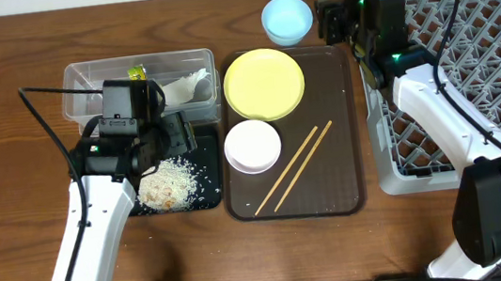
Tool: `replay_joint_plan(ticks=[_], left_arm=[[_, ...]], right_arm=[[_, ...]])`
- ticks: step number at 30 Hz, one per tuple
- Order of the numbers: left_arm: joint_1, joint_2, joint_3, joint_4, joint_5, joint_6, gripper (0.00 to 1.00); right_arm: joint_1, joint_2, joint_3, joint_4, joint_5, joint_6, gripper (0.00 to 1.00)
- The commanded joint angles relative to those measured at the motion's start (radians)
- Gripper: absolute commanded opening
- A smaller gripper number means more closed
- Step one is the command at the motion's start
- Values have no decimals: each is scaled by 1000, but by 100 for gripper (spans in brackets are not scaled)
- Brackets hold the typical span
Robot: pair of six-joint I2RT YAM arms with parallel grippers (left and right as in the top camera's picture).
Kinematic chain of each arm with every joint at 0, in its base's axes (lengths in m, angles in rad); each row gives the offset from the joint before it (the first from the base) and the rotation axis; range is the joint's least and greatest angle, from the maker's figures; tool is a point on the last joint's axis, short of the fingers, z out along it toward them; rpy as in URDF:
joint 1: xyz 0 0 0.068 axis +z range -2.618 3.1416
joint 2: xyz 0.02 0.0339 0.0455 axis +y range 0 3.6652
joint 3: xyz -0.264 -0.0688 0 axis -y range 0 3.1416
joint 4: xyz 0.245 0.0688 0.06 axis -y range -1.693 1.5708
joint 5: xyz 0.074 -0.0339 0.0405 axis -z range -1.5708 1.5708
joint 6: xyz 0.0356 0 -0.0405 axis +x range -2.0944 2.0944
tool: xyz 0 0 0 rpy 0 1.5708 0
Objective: Sort waste into correct bins and load items into the dishwasher rack
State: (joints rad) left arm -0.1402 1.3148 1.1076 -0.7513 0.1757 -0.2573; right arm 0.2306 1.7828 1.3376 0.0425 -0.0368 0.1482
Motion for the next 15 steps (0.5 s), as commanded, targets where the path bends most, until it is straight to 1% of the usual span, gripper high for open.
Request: replay_joint_plan(ticks=[1,6,15], left_arm=[[2,-2,9,1,-12,13,70],[2,-2,9,4,-12,13,70],[2,-2,9,4,-12,13,69]], right_arm=[[12,32,-4,22,13,-7,63],[19,78,-4,58,14,-7,62],[27,211,-4,191,13,-7,62]])
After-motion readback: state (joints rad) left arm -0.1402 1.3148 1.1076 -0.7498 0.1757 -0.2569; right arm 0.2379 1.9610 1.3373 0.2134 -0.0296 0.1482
